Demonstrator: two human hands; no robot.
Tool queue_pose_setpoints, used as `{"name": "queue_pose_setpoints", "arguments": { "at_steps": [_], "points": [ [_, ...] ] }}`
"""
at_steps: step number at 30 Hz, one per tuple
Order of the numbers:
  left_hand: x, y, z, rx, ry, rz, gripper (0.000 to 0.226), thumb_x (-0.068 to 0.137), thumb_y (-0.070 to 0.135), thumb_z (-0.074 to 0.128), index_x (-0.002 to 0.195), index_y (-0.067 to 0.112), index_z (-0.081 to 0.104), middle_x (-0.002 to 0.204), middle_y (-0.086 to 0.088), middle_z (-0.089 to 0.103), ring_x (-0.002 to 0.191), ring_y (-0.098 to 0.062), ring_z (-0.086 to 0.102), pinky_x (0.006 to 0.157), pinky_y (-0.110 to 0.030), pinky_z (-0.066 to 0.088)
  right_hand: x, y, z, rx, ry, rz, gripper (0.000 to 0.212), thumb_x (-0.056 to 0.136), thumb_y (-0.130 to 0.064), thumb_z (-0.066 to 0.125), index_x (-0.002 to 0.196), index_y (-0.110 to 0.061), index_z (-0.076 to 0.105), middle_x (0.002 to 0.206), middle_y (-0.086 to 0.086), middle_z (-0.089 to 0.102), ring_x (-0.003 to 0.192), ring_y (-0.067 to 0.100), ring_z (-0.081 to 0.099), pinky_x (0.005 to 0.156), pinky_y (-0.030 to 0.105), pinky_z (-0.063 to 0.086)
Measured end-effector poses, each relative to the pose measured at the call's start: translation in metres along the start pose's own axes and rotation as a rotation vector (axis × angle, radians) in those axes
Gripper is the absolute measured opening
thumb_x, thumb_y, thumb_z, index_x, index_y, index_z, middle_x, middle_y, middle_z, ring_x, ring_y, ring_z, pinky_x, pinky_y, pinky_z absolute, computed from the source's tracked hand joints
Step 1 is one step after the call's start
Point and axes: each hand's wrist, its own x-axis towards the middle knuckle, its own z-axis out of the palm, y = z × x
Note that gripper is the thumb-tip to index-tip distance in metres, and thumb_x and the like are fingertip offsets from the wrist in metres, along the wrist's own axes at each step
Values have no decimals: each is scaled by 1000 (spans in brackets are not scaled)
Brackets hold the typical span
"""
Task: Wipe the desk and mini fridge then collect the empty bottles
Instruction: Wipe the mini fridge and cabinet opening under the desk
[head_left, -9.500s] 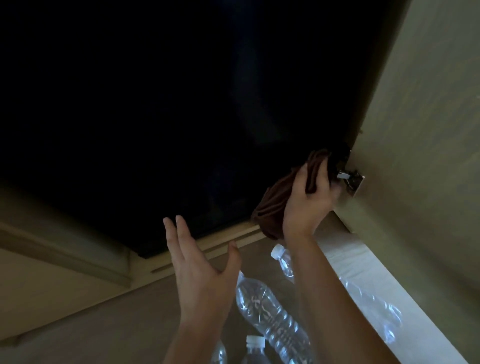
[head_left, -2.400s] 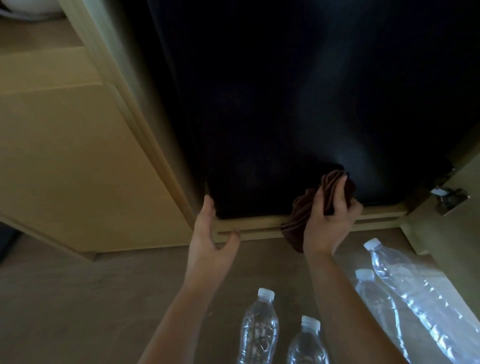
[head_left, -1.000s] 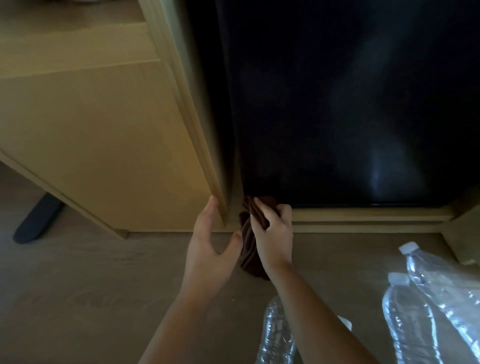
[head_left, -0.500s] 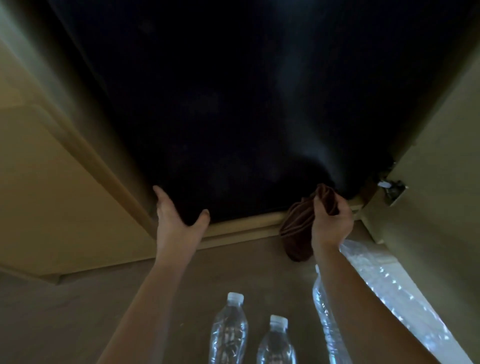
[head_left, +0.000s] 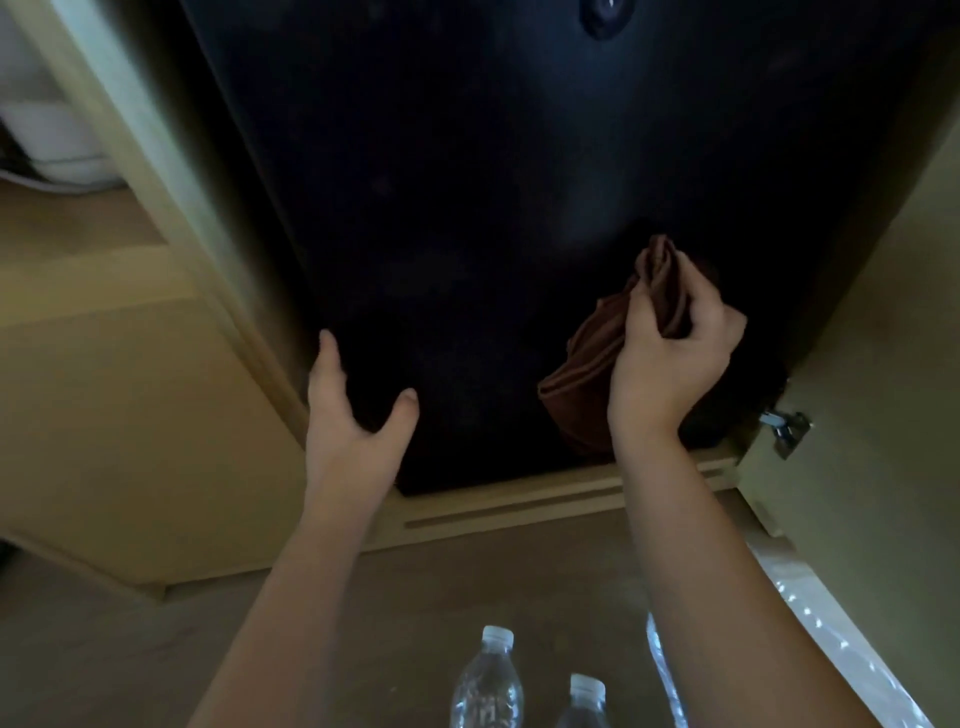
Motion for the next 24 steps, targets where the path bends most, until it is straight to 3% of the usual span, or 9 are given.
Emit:
{"name": "queue_pose_setpoints", "arguments": {
  "at_steps": [6, 11, 14, 18, 24],
  "points": [
    [9, 17, -13, -66, -48, 5, 81, 85, 23, 62, 147, 28, 10, 147, 19, 20, 136, -3, 22, 105, -23, 22, -15, -6, 23, -138, 48, -65, 36, 84, -15, 63, 119, -9, 59, 109, 4, 36, 100, 16, 53, 91, 10, 41],
    [9, 18, -12, -33, -61, -5, 85, 83, 25, 64, 147, 28, 7, 153, 10, 18, 137, -5, 20, 106, -22, 20, -44, -19, 45, -222, -34, -100, 55, 87, -44, 44, 130, -10, 50, 114, 15, 36, 107, 29, 43, 100, 26, 32],
    [12, 22, -15, -8, -49, 36, 85, 82, 23, 64, 146, 27, 10, 153, 7, 18, 136, -4, 20, 106, -21, 19, -68, -34, 71, -296, -79, -268, 42, 90, -32, 48, 126, -11, 55, 109, 25, 45, 97, 36, 45, 92, 30, 33],
    [22, 38, -26, 22, -50, 148, 78, 84, 15, 60, 145, 29, 13, 152, 11, 17, 138, -4, 18, 111, -27, 20, -87, -50, 91, -336, -235, -472, 36, 87, -25, 58, 122, -19, 59, 104, 22, 50, 88, 31, 46, 78, 35, 43],
    [38, 58, -42, -105, -52, 164, 70, 87, 13, 56, 144, 33, 21, 150, 13, 24, 137, -1, 22, 114, -37, 23, -51, -65, 88, -241, -174, -543, 31, 82, -17, 64, 114, -16, 65, 101, 21, 49, 89, 33, 50, 83, 28, 40]
  ]
}}
